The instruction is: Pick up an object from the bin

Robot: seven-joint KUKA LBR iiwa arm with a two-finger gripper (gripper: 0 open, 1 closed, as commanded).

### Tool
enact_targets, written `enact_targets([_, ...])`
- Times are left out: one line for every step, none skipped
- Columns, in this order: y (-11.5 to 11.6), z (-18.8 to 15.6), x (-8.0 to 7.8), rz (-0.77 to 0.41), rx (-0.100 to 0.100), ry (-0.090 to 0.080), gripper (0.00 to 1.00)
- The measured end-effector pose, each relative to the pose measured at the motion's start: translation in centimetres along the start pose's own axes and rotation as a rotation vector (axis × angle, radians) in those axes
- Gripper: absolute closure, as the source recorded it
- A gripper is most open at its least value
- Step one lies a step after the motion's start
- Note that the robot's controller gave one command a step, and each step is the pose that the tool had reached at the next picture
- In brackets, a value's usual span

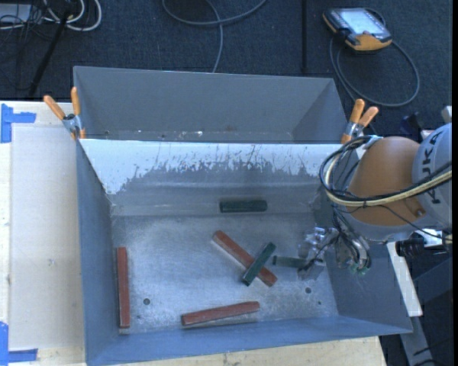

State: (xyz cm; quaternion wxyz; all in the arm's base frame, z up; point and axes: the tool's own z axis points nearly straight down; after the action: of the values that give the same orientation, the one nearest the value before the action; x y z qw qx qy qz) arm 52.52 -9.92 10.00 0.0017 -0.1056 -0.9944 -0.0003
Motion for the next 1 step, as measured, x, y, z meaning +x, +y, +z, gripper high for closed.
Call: enact_targets([0.01,-1.60,0.02,-0.001,0.000,-0.001,1.00])
